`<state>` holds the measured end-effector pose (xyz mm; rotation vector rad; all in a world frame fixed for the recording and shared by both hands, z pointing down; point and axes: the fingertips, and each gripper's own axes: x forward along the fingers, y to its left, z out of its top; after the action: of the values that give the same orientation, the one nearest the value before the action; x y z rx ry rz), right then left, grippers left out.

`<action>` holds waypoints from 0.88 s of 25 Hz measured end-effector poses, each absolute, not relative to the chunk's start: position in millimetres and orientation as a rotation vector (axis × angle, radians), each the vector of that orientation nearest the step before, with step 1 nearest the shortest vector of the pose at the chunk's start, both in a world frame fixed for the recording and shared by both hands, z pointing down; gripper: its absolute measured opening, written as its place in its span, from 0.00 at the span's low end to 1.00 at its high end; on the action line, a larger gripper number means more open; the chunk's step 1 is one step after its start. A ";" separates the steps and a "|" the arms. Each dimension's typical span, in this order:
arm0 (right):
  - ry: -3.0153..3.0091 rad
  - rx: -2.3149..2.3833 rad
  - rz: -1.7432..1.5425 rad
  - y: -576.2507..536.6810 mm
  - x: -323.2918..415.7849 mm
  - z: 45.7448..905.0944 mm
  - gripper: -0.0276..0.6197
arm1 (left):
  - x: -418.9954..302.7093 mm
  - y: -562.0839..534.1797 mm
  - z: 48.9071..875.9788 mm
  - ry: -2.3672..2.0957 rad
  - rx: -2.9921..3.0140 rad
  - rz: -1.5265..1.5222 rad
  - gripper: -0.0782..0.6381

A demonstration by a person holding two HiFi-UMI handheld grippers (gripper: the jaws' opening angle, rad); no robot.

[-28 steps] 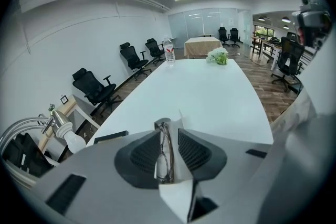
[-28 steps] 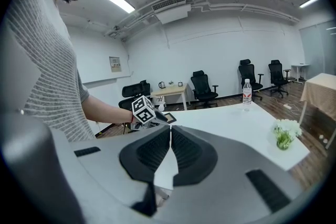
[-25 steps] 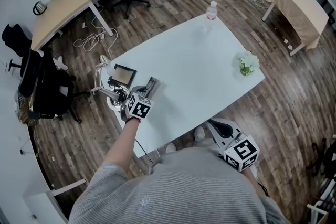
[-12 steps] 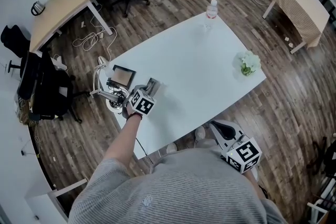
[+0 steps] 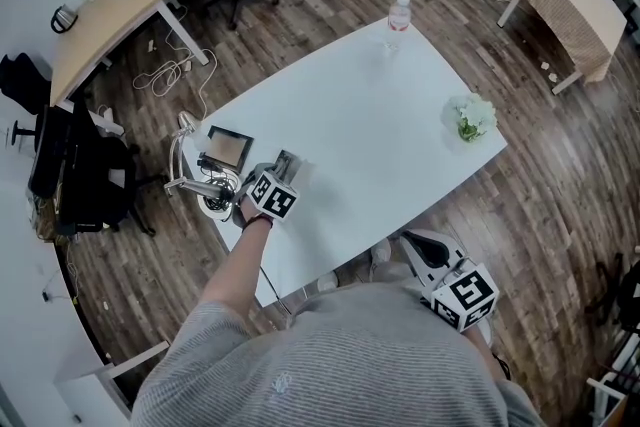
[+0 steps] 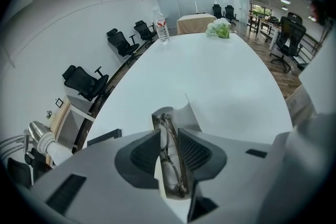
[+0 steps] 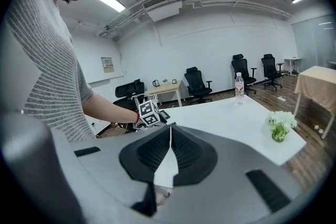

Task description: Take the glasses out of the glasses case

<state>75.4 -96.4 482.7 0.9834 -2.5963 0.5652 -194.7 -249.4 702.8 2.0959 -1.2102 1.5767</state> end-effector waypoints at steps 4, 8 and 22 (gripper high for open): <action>-2.591 1.005 0.584 -100.6 77.8 488.5 0.07 | -197.8 -253.6 707.8 -1.217 2.080 1.592 0.26; -2.585 1.025 0.597 -101.3 81.0 492.6 0.07 | -198.8 -255.9 713.3 -1.208 2.075 1.619 0.26; -2.562 1.031 0.613 -101.6 83.3 493.6 0.07 | -213.3 -259.2 731.9 -1.217 2.007 1.731 0.26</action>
<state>83.3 -101.6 493.6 1.0313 -2.5618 0.6131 -213.3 -259.2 731.9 2.0068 -1.2174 1.7312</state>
